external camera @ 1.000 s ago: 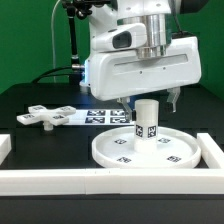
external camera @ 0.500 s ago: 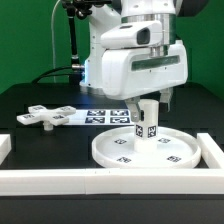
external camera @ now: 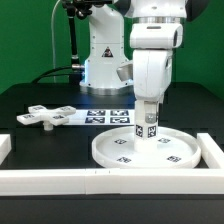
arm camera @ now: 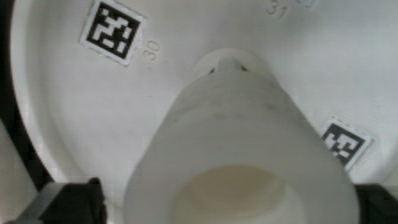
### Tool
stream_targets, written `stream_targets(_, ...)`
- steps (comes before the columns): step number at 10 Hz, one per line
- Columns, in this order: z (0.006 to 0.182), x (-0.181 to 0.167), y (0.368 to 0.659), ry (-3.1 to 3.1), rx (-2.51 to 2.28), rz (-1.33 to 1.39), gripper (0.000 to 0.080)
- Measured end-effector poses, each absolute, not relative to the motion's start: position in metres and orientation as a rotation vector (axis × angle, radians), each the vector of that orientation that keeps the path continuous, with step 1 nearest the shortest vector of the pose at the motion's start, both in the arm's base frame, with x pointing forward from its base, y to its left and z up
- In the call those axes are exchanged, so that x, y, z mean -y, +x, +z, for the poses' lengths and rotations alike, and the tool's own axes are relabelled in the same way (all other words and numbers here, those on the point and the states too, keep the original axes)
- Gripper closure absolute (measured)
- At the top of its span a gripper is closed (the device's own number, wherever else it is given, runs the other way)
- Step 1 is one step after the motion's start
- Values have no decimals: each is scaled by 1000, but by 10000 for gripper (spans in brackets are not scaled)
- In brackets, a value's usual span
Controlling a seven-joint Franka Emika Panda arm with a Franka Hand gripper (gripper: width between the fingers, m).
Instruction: Assemble round table
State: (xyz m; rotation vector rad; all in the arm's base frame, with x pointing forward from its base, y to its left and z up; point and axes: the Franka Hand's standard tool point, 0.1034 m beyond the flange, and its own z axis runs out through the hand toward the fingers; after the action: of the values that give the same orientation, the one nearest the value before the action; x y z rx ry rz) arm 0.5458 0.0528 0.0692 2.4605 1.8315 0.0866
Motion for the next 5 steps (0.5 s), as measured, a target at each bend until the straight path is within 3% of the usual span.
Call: stream_targets(5, 69, -45, 546, 2074, -2216, 36, 151)
